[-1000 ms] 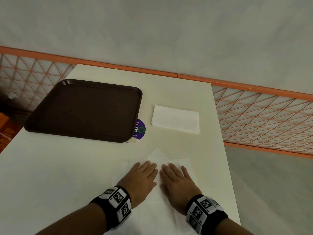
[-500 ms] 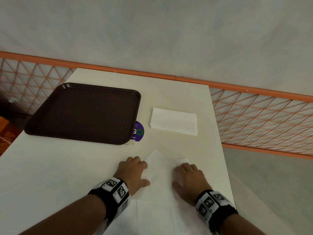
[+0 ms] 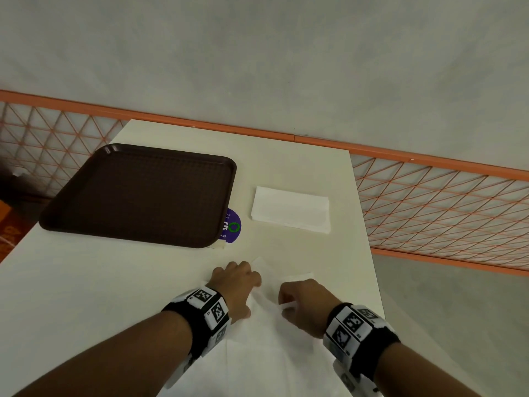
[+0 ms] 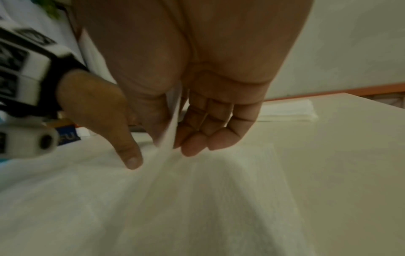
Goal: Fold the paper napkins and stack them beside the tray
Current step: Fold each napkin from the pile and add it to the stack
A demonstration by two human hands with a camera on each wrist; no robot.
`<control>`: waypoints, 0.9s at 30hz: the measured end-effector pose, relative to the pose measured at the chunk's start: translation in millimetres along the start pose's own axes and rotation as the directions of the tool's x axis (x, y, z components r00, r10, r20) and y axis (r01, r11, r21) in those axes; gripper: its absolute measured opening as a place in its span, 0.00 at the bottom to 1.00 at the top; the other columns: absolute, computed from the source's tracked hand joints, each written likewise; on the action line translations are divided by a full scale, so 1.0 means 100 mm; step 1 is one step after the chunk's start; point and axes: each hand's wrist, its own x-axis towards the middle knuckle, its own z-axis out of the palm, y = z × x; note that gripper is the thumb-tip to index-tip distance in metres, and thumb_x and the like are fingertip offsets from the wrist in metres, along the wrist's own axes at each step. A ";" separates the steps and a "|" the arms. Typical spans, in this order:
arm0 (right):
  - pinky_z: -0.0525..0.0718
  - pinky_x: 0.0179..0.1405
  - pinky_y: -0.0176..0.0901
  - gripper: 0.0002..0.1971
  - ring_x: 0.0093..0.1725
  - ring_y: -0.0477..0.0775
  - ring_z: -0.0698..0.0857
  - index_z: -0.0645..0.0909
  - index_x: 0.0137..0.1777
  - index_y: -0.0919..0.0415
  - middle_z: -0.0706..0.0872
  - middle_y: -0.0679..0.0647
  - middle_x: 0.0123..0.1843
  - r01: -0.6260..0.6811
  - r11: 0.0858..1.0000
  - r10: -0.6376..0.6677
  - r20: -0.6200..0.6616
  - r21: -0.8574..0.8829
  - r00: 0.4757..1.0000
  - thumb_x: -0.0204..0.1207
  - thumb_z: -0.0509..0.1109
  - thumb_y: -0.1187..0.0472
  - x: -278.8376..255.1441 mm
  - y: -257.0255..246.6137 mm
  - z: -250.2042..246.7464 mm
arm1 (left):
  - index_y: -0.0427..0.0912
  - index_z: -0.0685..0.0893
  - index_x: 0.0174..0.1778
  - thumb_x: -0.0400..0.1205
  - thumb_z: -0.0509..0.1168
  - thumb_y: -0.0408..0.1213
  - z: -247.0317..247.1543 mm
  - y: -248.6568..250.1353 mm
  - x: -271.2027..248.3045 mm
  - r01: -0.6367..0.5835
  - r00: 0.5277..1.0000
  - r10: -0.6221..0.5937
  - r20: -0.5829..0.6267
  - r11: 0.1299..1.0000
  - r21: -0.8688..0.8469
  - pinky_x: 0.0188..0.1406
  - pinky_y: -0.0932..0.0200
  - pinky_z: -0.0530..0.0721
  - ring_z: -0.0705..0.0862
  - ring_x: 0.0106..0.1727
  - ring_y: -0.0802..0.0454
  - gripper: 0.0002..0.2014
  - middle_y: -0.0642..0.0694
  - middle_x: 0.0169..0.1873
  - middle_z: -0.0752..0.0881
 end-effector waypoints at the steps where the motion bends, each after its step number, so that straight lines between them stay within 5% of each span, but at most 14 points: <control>1: 0.77 0.40 0.33 0.05 0.40 0.43 0.81 0.82 0.44 0.50 0.82 0.42 0.39 0.049 0.998 -0.049 -0.017 0.043 0.999 0.74 0.68 0.61 -0.05 -0.01 -0.02 | 0.54 0.74 0.70 0.77 0.71 0.47 0.00 -0.01 -0.01 -0.026 1.000 0.026 -0.012 1.000 -0.006 0.71 0.49 0.69 0.69 0.70 0.49 0.25 0.52 0.68 0.71; 4: 0.75 0.36 0.25 0.07 0.35 0.37 0.79 0.83 0.38 0.48 0.83 0.41 0.34 0.114 0.948 -0.080 -0.125 0.297 0.989 0.73 0.73 0.62 -0.15 0.00 -0.06 | 0.53 0.80 0.65 0.78 0.69 0.50 0.00 -0.07 -0.06 -0.072 0.996 0.070 -0.053 0.997 -0.036 0.71 0.51 0.68 0.70 0.69 0.51 0.19 0.53 0.66 0.73; 9: 0.80 0.35 0.40 0.06 0.35 0.47 0.83 0.84 0.33 0.51 0.87 0.46 0.34 -0.018 0.663 0.272 -0.219 0.749 0.937 0.69 0.78 0.59 -0.18 0.21 0.12 | 0.49 0.82 0.62 0.77 0.70 0.52 -0.02 -0.25 -0.15 -0.026 0.997 0.002 -0.083 0.955 -0.294 0.68 0.55 0.74 0.77 0.64 0.55 0.20 0.57 0.60 0.79; 13: 0.86 0.38 0.50 0.04 0.40 0.56 0.87 0.88 0.44 0.57 0.91 0.55 0.40 -0.047 0.415 0.450 -0.161 0.909 0.878 0.71 0.78 0.60 -0.20 0.35 0.23 | 0.47 0.89 0.46 0.75 0.75 0.42 -0.04 -0.43 -0.22 0.024 0.995 -0.089 -0.041 0.634 -0.773 0.53 0.54 0.87 0.89 0.46 0.54 0.06 0.52 0.42 0.91; 16: 0.87 0.39 0.51 0.06 0.44 0.62 0.89 0.87 0.51 0.64 0.92 0.63 0.45 -0.074 0.241 0.479 -0.052 0.968 0.876 0.76 0.74 0.65 -0.20 0.36 0.23 | 0.43 0.90 0.51 0.78 0.73 0.37 0.00 -0.46 -0.21 0.035 0.988 -0.156 -0.014 0.305 -0.952 0.59 0.44 0.85 0.90 0.51 0.47 0.08 0.47 0.47 0.92; 18: 0.87 0.35 0.47 0.04 0.40 0.59 0.90 0.87 0.49 0.65 0.92 0.61 0.43 -0.100 0.209 0.477 -0.012 0.973 0.879 0.77 0.74 0.65 -0.18 0.35 0.20 | 0.43 0.90 0.52 0.80 0.70 0.37 0.04 -0.44 -0.15 0.034 0.970 -0.242 -0.019 0.211 -0.977 0.60 0.41 0.85 0.90 0.52 0.45 0.07 0.46 0.47 0.92; 21: 0.87 0.32 0.45 0.04 0.35 0.55 0.90 0.87 0.46 0.66 0.92 0.59 0.38 -0.117 0.234 0.490 -0.013 0.965 0.871 0.76 0.74 0.65 -0.11 0.39 0.10 | 0.45 0.90 0.48 0.82 0.67 0.41 0.08 -0.39 0.00 0.073 0.924 -0.382 -0.033 0.260 -0.963 0.54 0.45 0.87 0.89 0.49 0.44 0.07 0.46 0.44 0.92; 27: 0.90 0.44 0.63 0.04 0.40 0.64 0.90 0.88 0.39 0.62 0.92 0.62 0.40 -0.117 0.460 0.544 -0.175 0.880 0.821 0.73 0.78 0.63 0.33 0.63 -0.36 | 0.35 0.84 0.46 0.84 0.61 0.45 -0.20 -0.36 0.39 0.057 0.896 -0.382 -0.227 0.606 -0.793 0.49 0.48 0.84 0.85 0.41 0.43 0.15 0.40 0.40 0.87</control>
